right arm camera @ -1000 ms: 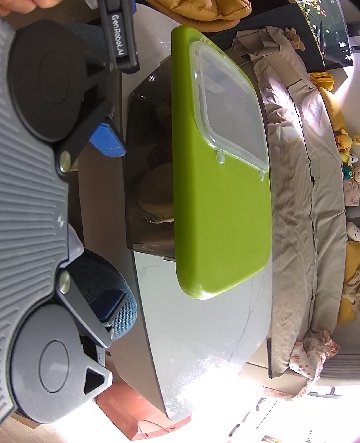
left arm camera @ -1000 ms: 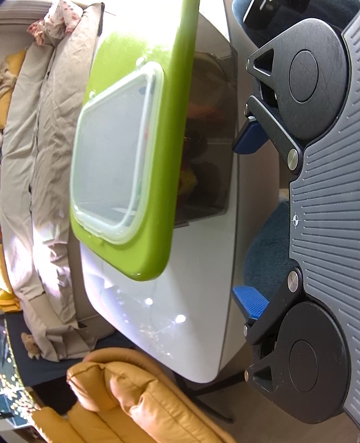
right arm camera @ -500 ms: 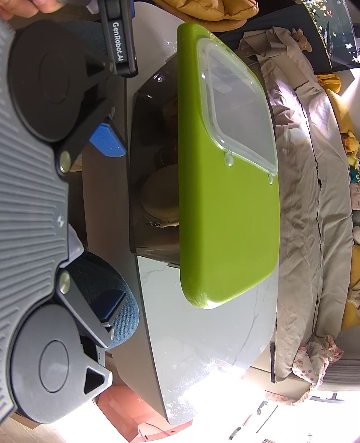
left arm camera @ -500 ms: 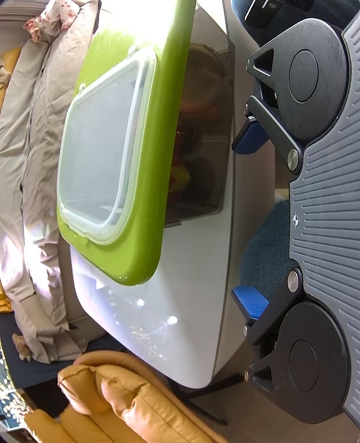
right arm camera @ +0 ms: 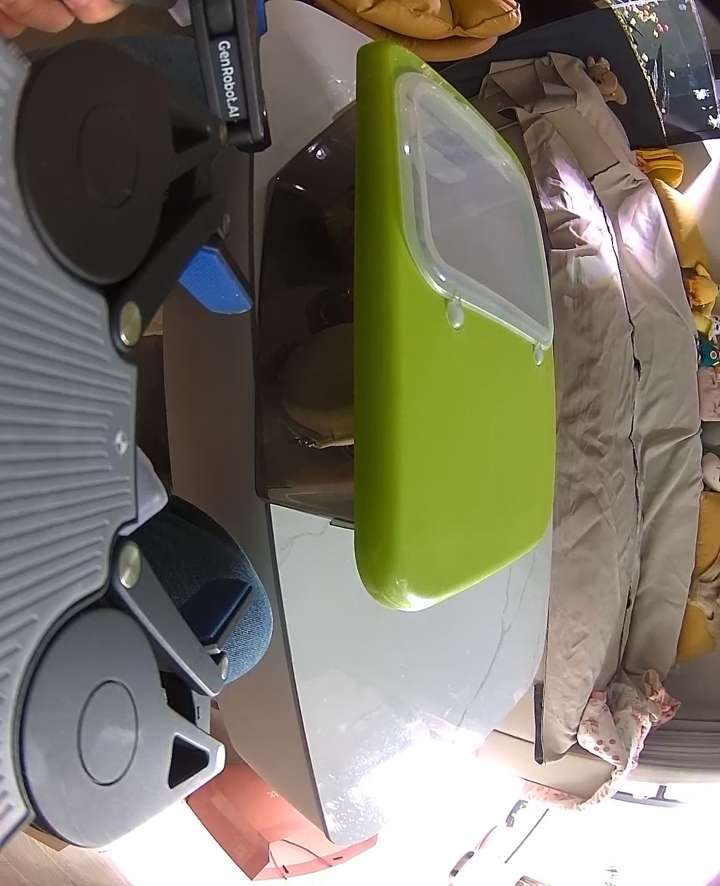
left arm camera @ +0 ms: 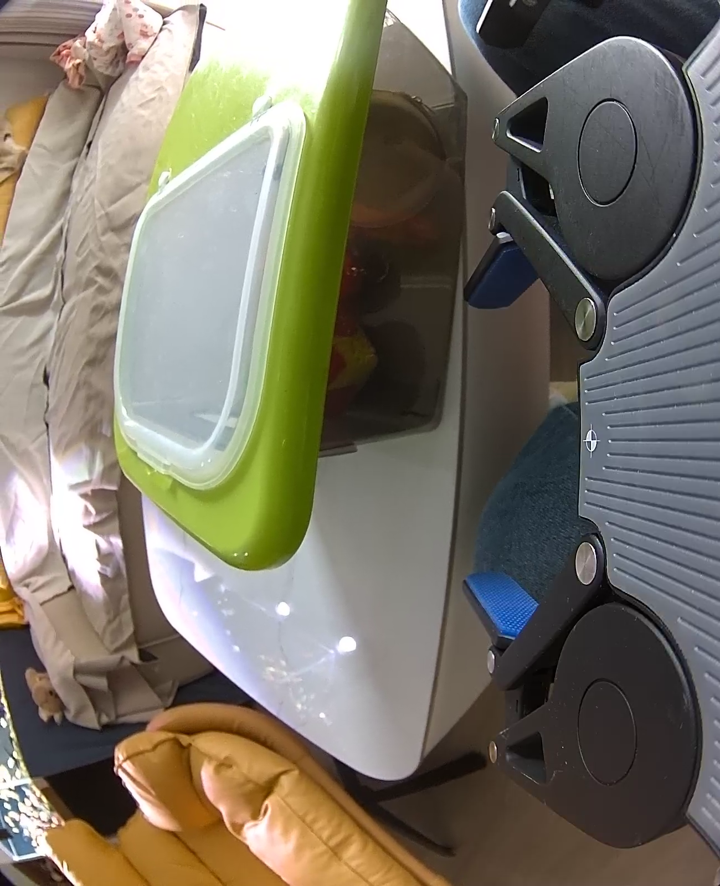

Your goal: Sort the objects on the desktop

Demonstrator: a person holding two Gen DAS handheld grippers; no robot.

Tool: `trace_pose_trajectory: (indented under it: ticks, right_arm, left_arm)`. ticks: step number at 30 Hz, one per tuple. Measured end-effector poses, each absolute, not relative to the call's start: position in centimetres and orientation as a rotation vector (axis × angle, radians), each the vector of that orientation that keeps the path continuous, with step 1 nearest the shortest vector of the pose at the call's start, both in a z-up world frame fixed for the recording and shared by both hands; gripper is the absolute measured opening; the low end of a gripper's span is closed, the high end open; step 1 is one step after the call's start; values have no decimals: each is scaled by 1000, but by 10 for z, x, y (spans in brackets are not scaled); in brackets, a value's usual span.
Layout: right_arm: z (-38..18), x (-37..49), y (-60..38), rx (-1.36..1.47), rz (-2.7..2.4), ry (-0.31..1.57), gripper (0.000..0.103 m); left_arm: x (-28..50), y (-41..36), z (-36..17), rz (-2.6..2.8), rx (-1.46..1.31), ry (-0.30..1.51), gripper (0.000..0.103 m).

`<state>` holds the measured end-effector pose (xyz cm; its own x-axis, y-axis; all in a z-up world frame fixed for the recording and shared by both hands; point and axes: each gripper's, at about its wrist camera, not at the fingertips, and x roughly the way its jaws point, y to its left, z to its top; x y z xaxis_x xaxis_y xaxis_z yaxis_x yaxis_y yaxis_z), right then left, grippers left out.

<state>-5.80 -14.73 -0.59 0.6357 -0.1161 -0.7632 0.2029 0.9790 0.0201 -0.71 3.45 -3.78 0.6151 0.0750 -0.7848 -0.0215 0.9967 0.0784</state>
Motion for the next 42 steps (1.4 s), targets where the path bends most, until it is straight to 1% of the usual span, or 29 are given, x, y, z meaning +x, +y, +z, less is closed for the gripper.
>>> trace_pose_trajectory:
  ticks: [5, 8, 12, 18, 21, 23, 26, 27, 31, 34, 37, 42]
  right_arm:
    - [-1, -63, -157, 136, -189, 842, 103]
    - [5, -68, -167, 172, -191, 812, 103]
    - [12, -73, -176, 197, -192, 778, 103]
    - [4, -69, -180, 178, -215, 803, 103]
    - [-6, -65, -183, 193, -217, 837, 103]
    - [-11, -63, -183, 194, -222, 853, 103]
    - [-17, -63, -181, 189, -221, 871, 103]
    - [-19, -62, -180, 187, -220, 876, 103]
    - [-26, -60, -176, 184, -218, 902, 103]
    - [-28, -57, -173, 175, -217, 913, 103]
    - [-30, -55, -169, 167, -212, 921, 103]
    - [-35, -53, -167, 167, -205, 947, 103]
  left_arm:
    - [-18, 35, -40, 54, 39, 836, 103]
    - [-31, 32, -40, 76, 50, 722, 103]
    - [-55, 24, -38, 108, 106, 491, 103]
    - [-104, 8, -49, 234, 217, 17, 103]
    - [-119, -2, -55, 259, 263, -122, 103]
    - [-126, -13, -58, 240, 292, -171, 103]
    - [-125, -20, -54, 232, 282, -153, 103]
    - [-120, -20, -50, 215, 271, -97, 103]
    - [-83, -5, -28, 70, 139, 278, 103]
    - [-57, 18, -20, -23, 4, 450, 103]
    - [-39, 35, -15, -3, -47, 514, 103]
    - [-33, 42, -14, 51, -9, 566, 103]
